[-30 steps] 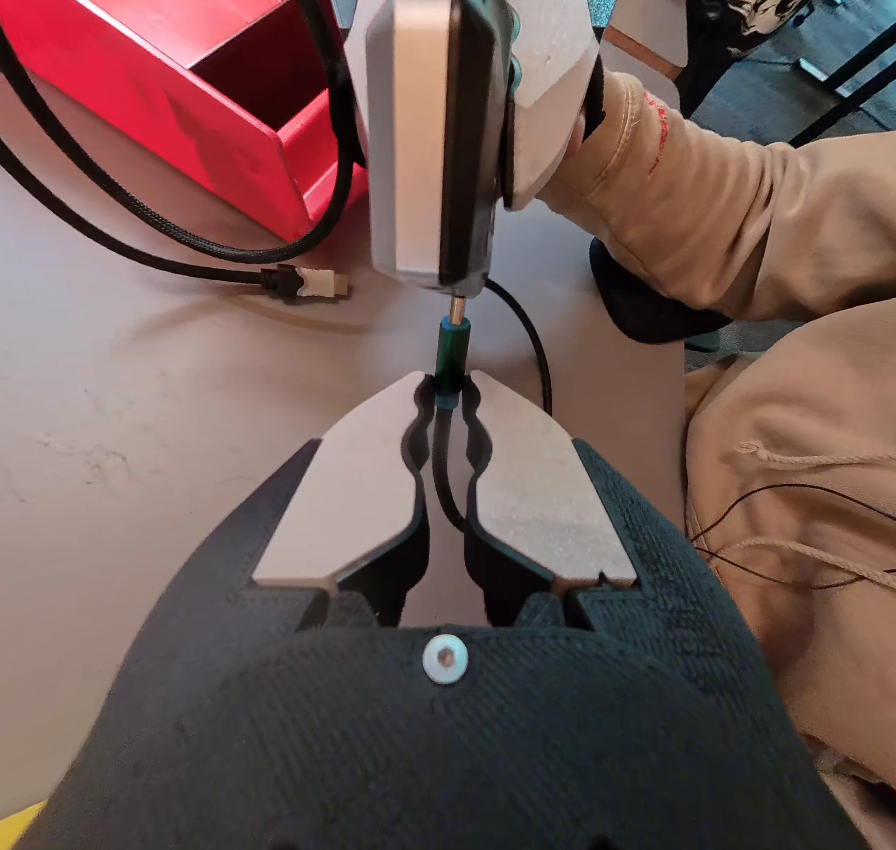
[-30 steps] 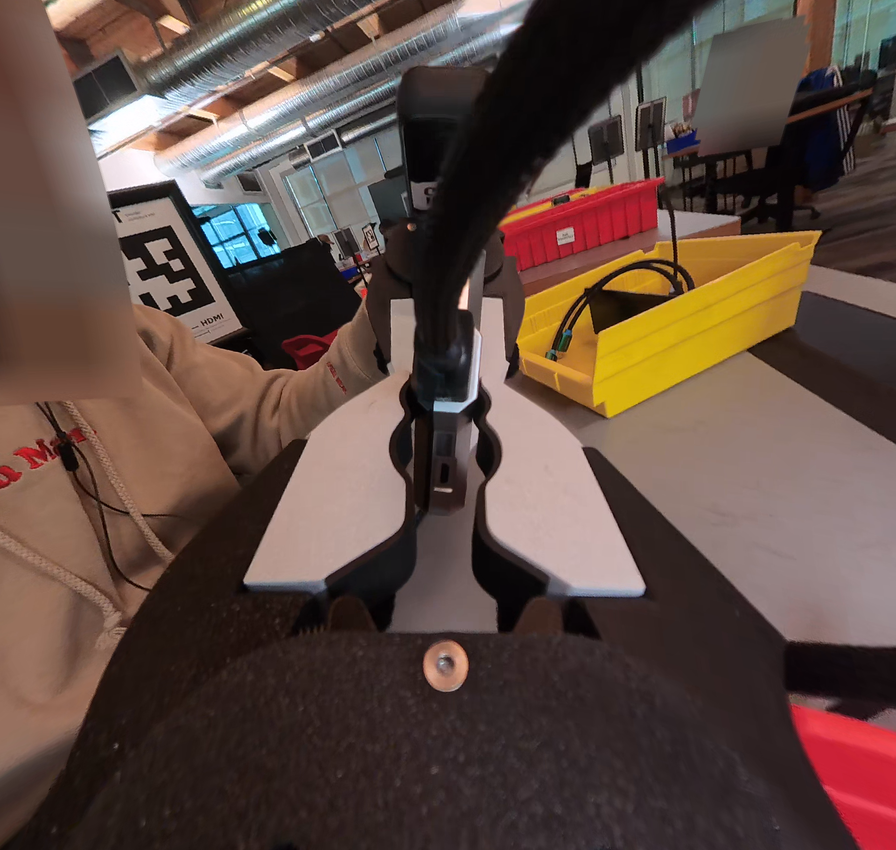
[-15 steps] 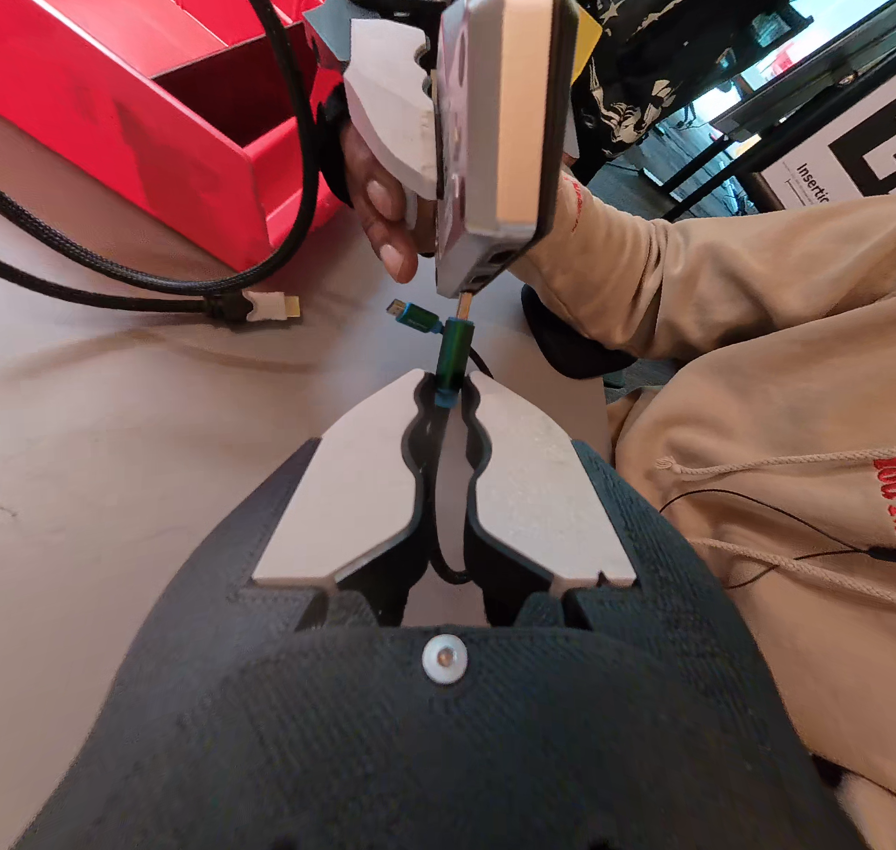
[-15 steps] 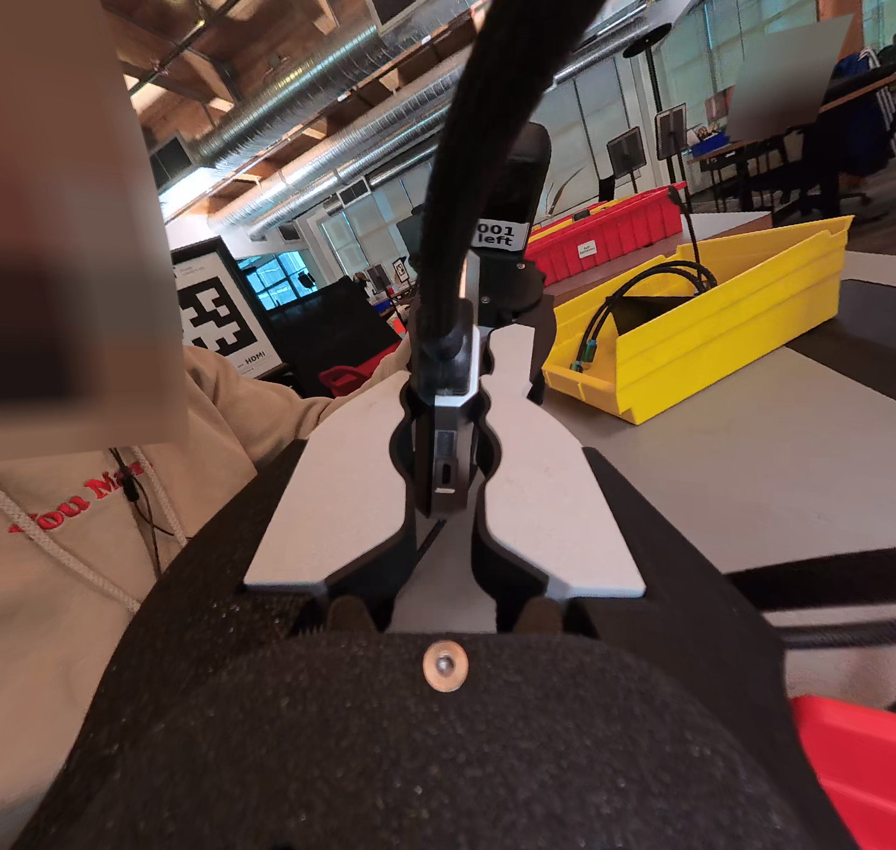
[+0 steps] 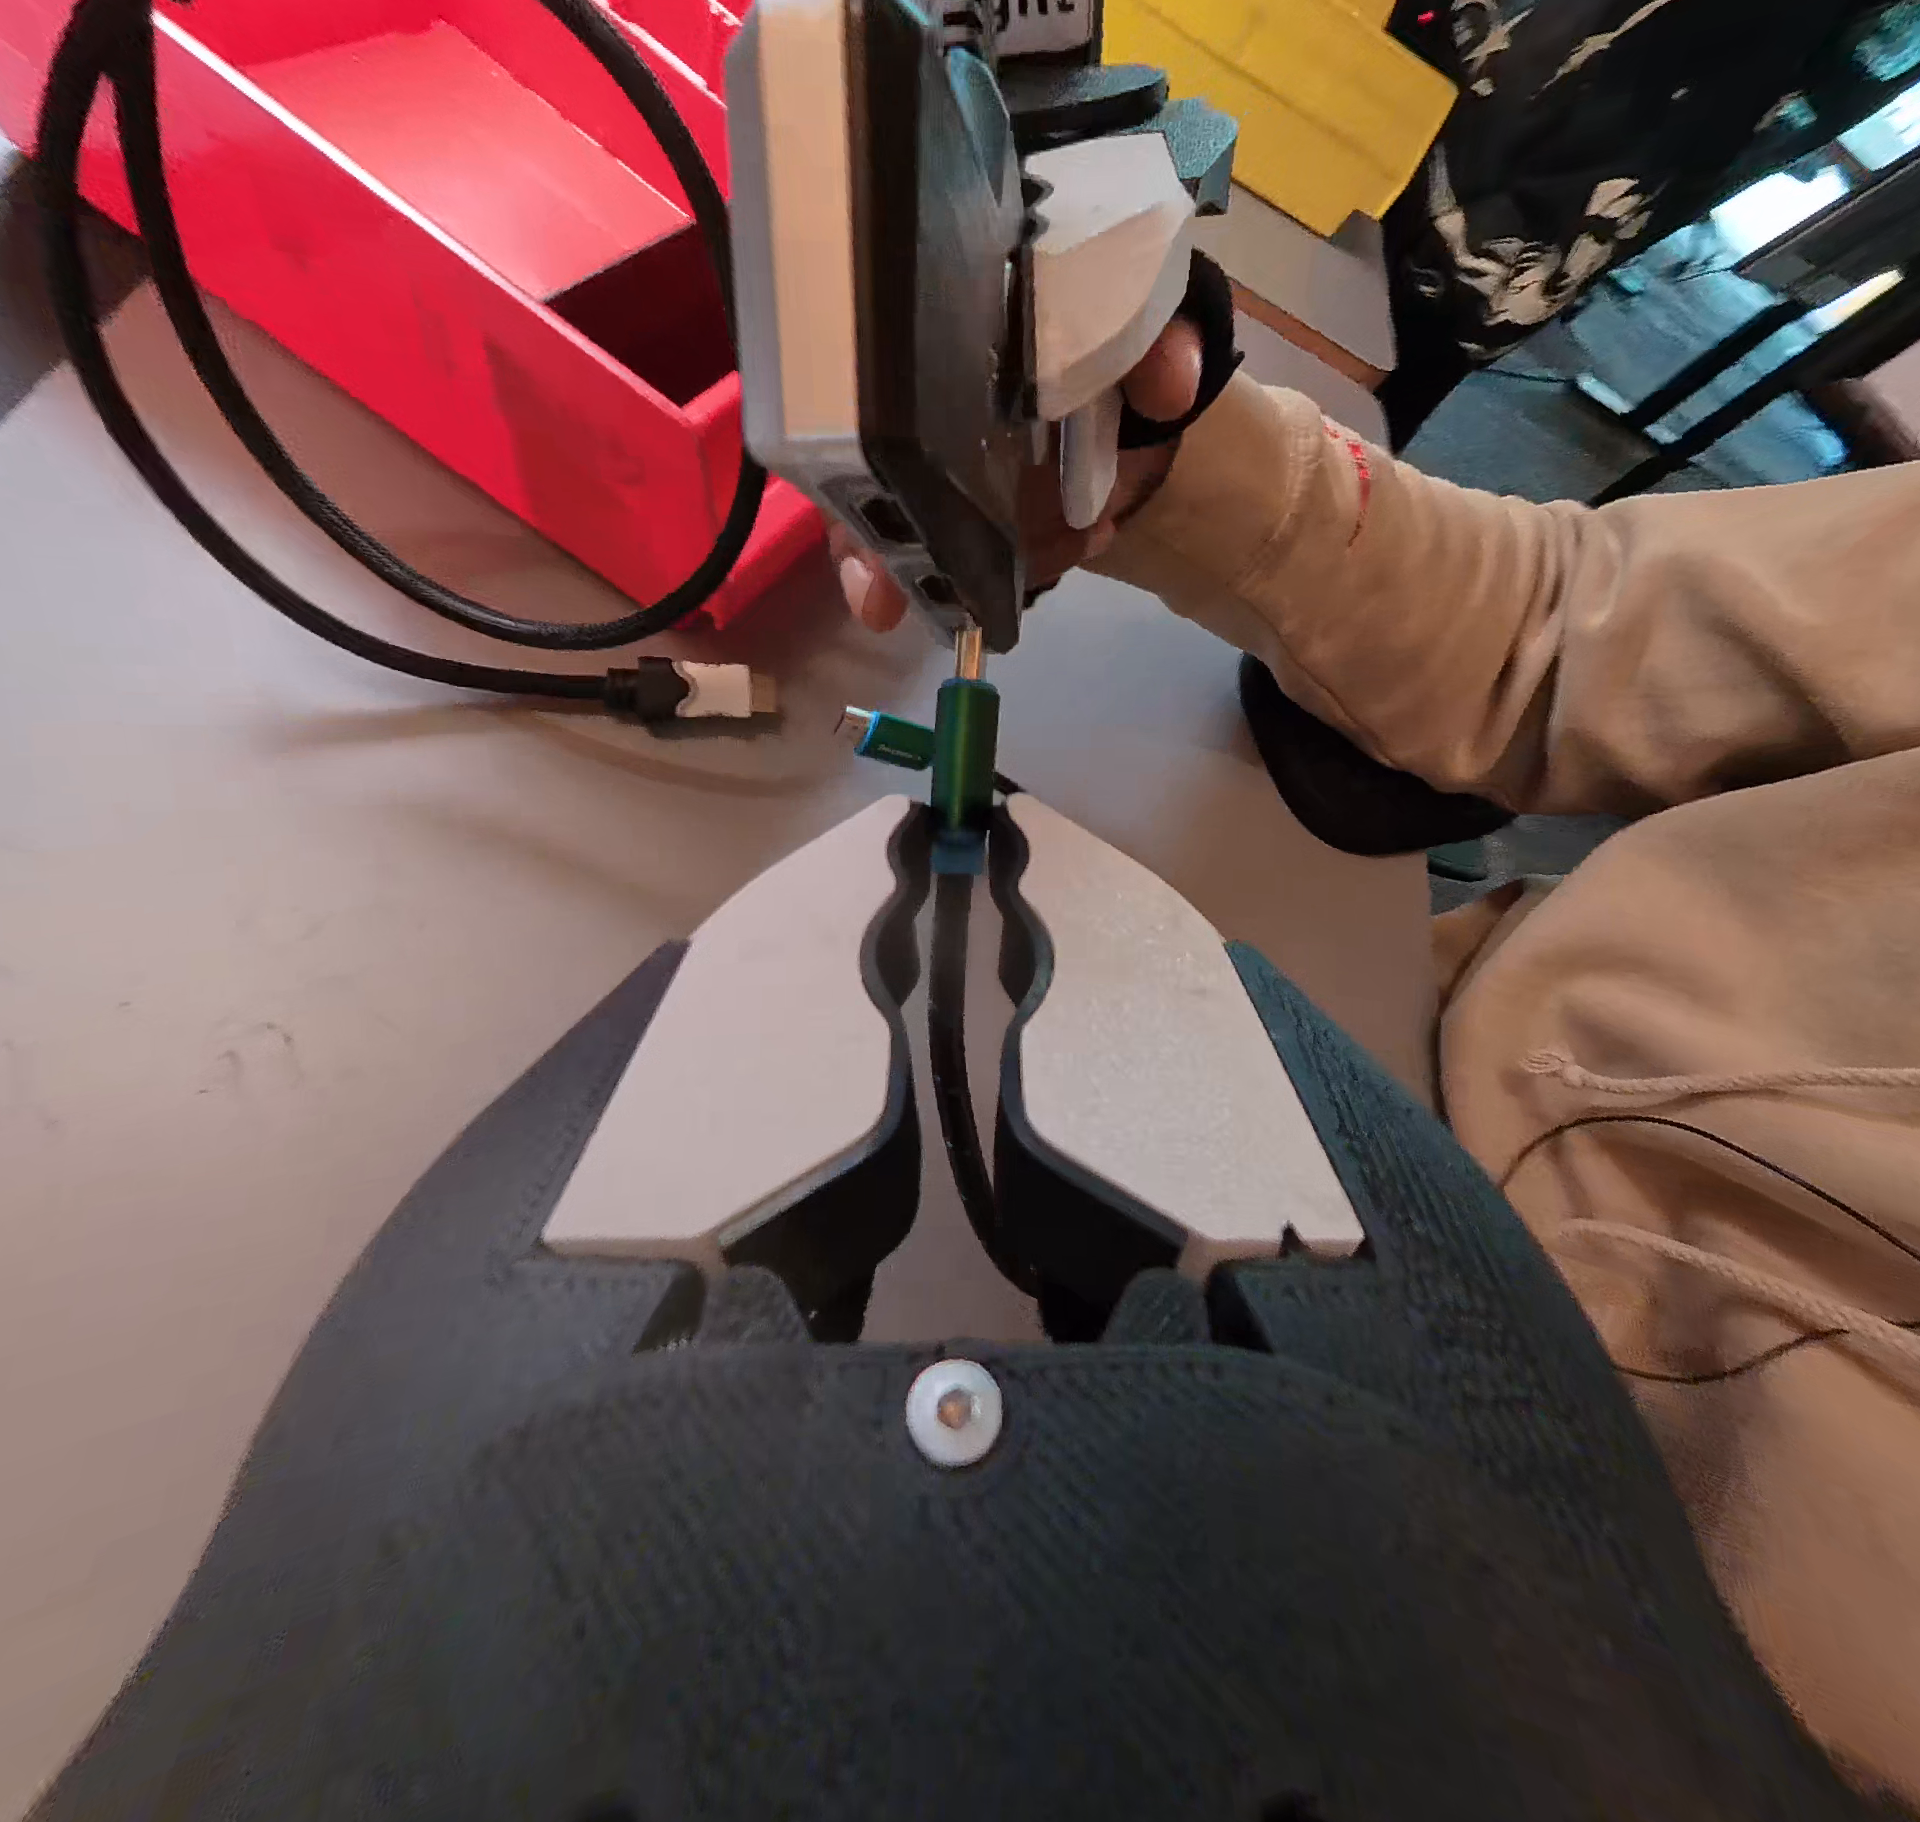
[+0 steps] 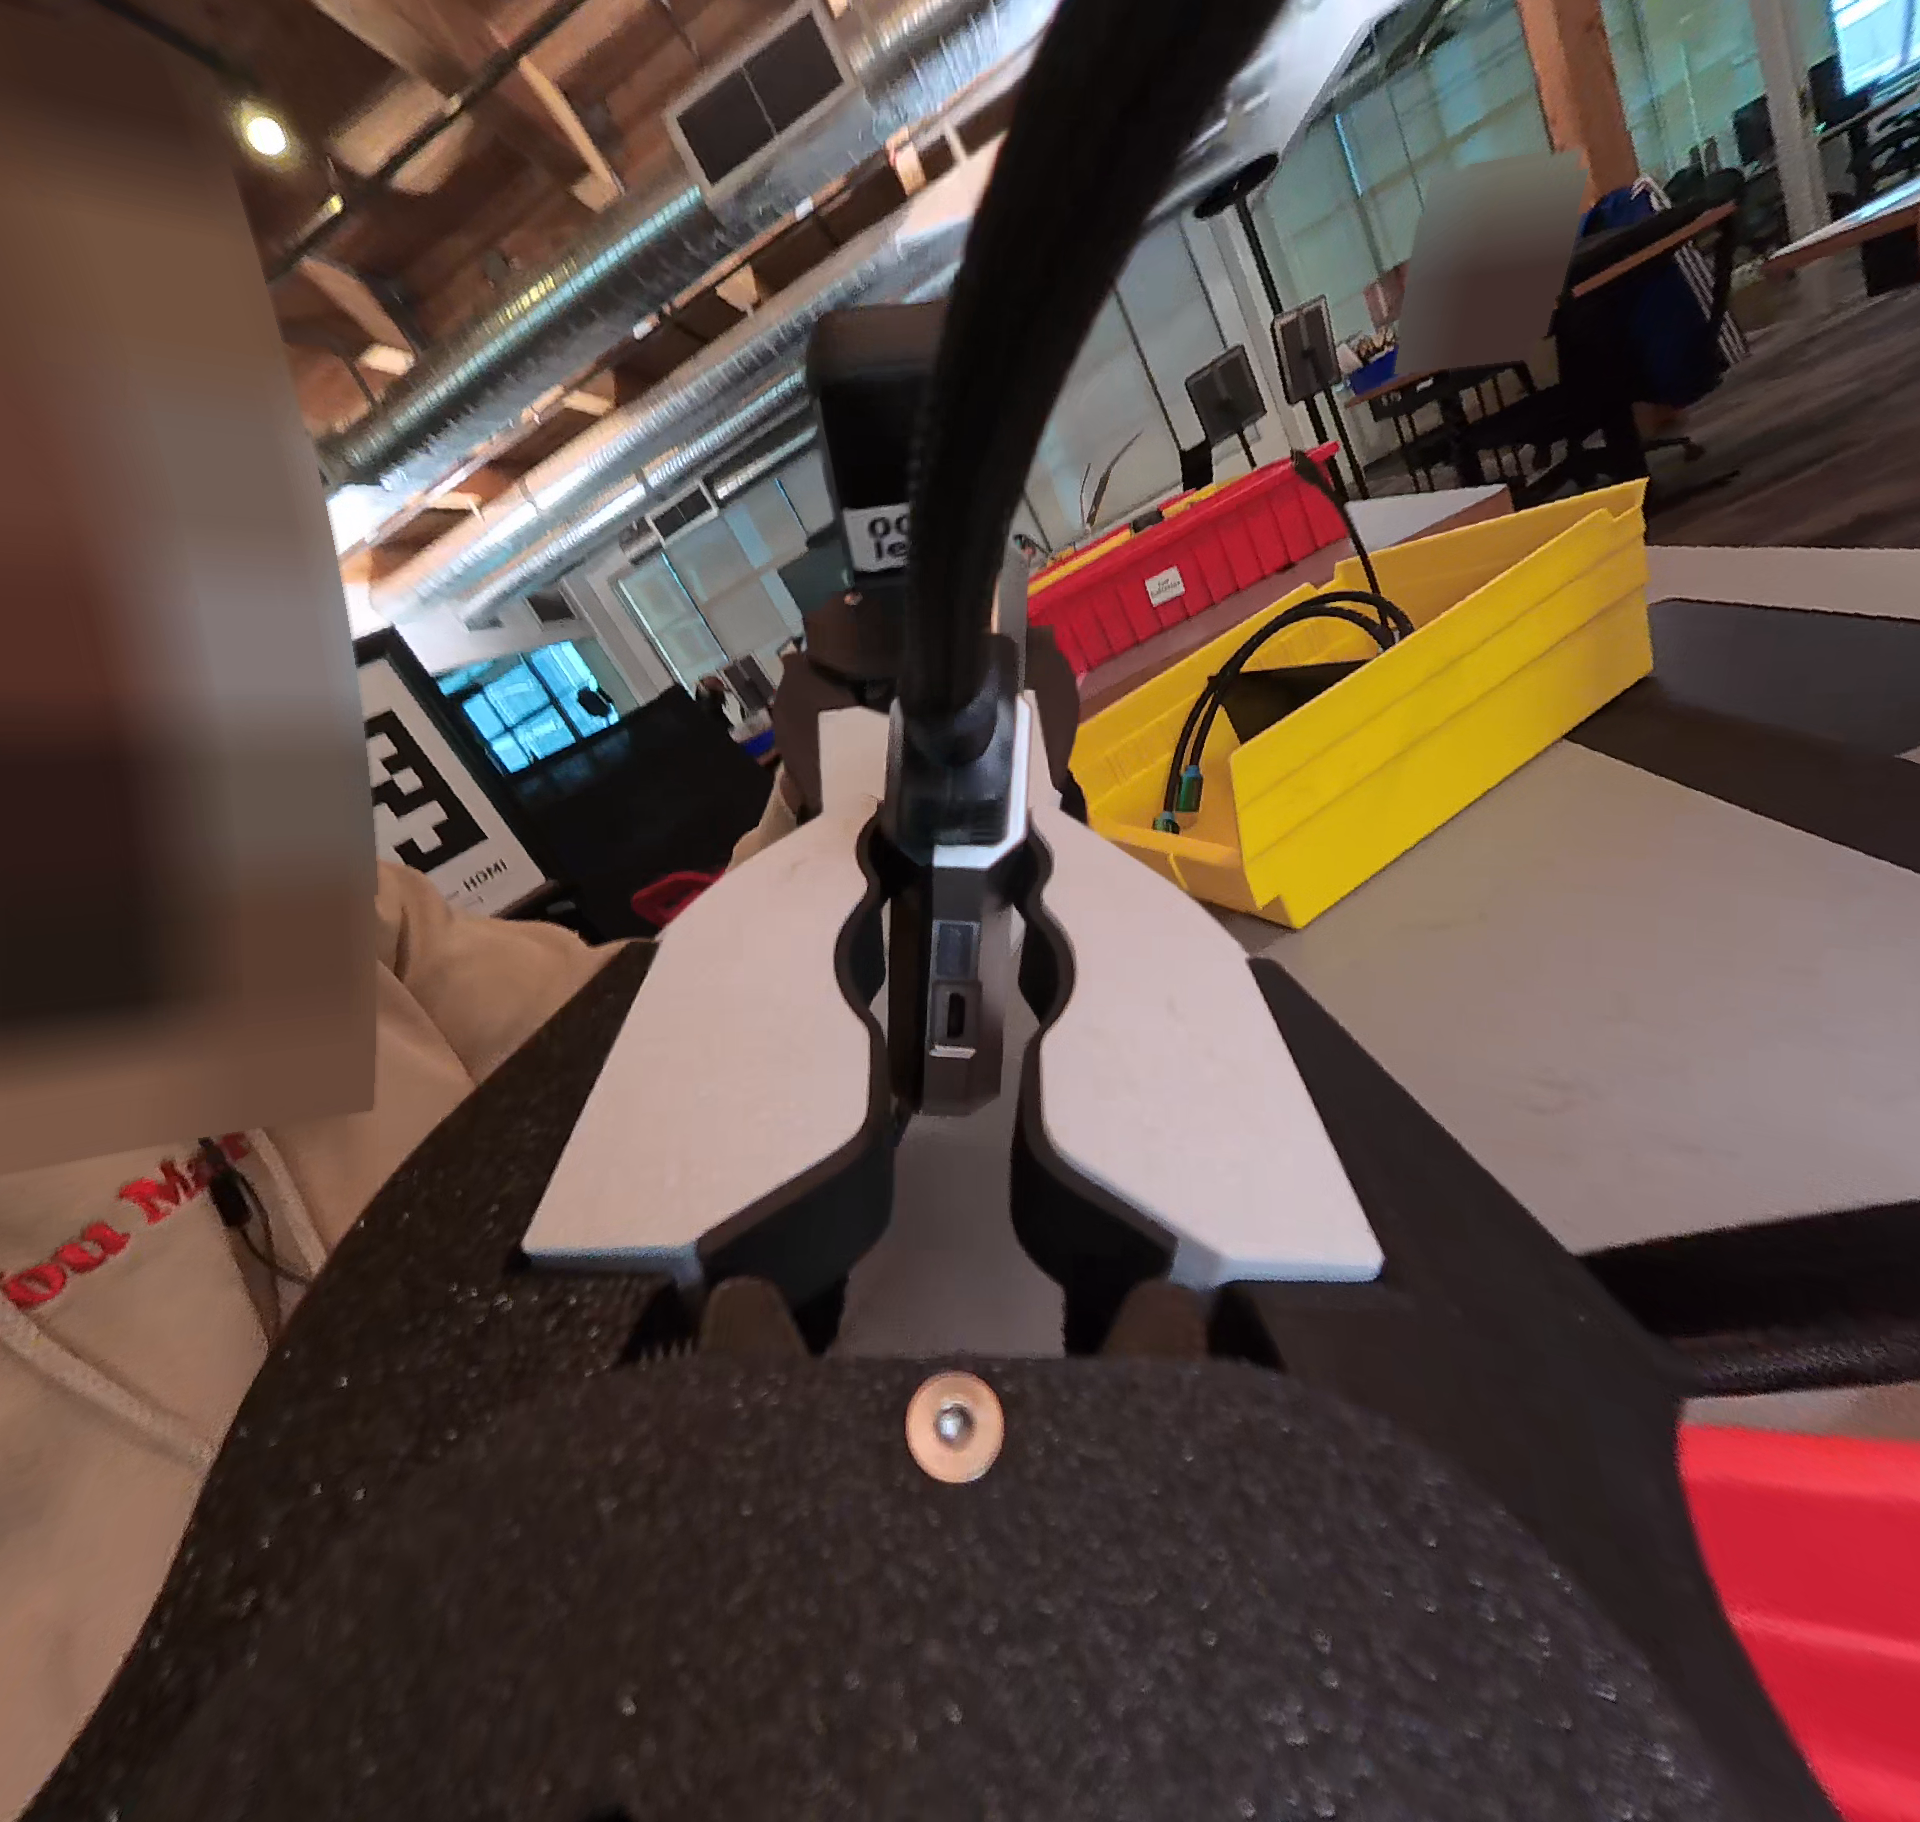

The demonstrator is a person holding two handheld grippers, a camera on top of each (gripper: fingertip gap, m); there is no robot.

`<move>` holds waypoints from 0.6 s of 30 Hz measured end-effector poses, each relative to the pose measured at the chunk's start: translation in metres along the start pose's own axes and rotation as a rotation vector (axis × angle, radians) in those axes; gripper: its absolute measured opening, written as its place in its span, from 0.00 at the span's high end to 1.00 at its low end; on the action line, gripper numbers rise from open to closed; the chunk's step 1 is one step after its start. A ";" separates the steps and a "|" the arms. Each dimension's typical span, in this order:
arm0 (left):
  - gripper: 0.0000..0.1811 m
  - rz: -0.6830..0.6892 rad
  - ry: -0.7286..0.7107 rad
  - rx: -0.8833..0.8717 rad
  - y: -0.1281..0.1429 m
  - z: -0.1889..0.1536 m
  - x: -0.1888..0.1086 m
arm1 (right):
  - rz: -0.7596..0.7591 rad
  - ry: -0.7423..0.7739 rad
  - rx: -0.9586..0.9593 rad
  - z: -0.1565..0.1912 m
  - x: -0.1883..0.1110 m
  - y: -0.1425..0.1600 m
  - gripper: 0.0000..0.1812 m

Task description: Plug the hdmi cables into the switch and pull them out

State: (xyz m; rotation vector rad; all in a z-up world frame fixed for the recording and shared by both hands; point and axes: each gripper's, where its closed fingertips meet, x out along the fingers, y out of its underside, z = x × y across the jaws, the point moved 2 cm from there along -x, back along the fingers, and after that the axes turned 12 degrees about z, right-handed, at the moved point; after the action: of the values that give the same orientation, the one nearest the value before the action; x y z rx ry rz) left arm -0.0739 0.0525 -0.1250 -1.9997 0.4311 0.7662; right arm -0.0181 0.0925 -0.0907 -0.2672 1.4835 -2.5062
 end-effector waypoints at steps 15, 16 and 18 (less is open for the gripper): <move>0.94 -0.169 0.114 -0.025 -0.017 -0.007 -0.011 | -0.143 -0.091 0.057 0.010 -0.004 -0.018 0.88; 0.94 -0.178 0.111 -0.028 -0.018 -0.006 -0.012 | -0.154 -0.078 0.055 0.009 -0.004 -0.020 0.88; 0.94 -0.206 0.096 -0.040 -0.021 -0.003 -0.012 | -0.199 -0.056 0.063 0.007 -0.005 -0.024 0.88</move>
State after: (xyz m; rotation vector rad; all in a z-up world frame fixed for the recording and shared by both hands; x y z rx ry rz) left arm -0.0697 0.0607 -0.1026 -2.0860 0.2612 0.5571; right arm -0.0135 0.0995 -0.0670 -0.4928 1.4171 -2.6686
